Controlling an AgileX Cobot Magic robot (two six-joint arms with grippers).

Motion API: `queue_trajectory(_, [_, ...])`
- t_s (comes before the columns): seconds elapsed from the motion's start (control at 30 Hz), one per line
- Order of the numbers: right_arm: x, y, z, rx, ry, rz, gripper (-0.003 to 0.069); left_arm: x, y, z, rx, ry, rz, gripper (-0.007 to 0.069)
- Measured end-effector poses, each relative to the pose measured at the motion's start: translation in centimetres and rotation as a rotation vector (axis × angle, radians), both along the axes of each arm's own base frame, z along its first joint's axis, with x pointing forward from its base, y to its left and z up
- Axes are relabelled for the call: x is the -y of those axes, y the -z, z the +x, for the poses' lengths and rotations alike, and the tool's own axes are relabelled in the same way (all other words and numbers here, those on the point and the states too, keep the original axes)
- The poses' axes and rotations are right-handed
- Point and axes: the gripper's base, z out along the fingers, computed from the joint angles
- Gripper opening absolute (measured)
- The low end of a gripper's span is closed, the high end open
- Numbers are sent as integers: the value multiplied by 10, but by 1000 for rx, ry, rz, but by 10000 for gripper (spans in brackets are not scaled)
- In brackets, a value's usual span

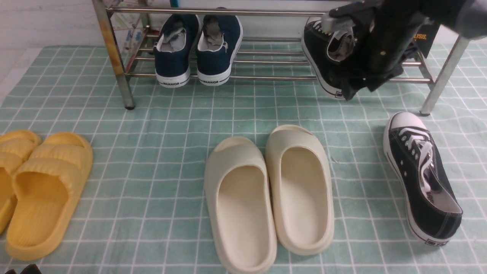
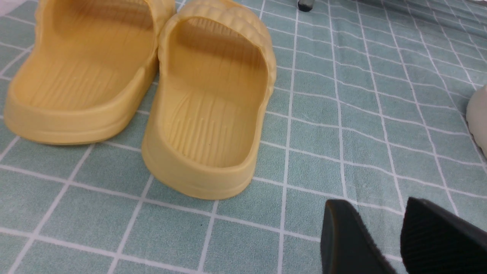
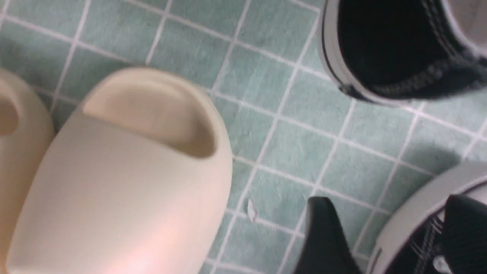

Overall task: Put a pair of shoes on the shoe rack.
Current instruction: Use the right arm to put a shoe into the shoe rack, then use the right arm to grab the shoe closest to it

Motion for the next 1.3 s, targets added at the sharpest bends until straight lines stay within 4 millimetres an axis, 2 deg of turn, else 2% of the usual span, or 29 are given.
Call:
queue_trajectory(0.03, [3, -16, -9, 15, -12, 3, 477, 0, 0, 0, 0, 0, 0, 239])
queue_trajectory(0.1, [8, -34, -26, 35, -13, 8, 491, 0, 0, 0, 0, 0, 0, 239])
queue_trajectory(0.17, [14, -40, -43, 26, -11, 6, 493, 0, 0, 0, 0, 0, 0, 239])
queue_trajectory(0.27, [24, -40, -74, -20, 6, -1, 493, 0, 0, 0, 0, 0, 0, 239])
queue_trajectory(0.3, [24, -36, -75, -32, 8, -4, 493, 0, 0, 0, 0, 0, 0, 239])
queue_trajectory(0.33, [30, -33, -92, -62, 17, -10, 493, 0, 0, 0, 0, 0, 0, 239])
queue_trajectory(0.47, [44, -8, -137, -169, 65, -30, 496, 0, 0, 0, 0, 0, 0, 239])
queue_trajectory(0.57, [50, 15, -156, -185, 112, -21, 496, 0, 0, 0, 0, 0, 0, 239])
queue_trajectory(0.8, [53, 76, -161, -160, 173, 0, 496, 0, 0, 0, 0, 0, 0, 239])
queue_trajectory(0.97, [51, 95, -155, -175, 173, -8, 468, 0, 0, 0, 0, 0, 0, 239])
queue_trajectory(1.03, [50, 104, -153, -191, 173, -16, 386, 0, 0, 0, 0, 0, 0, 239])
queue_trajectory(1.07, [50, 104, -153, -192, 173, -16, 386, 0, 0, 0, 0, 0, 0, 239])
queue_trajectory(1.13, [52, 106, -152, -188, 163, -35, 253, 0, 0, 0, 0, 0, 0, 239])
queue_trajectory(1.27, [53, 104, -152, -172, 151, -56, 58, 0, 0, 0, 0, 0, 0, 239])
queue_trajectory(1.3, [54, 102, -152, -168, 152, -57, 29, 0, 0, 0, 0, 0, 0, 239])
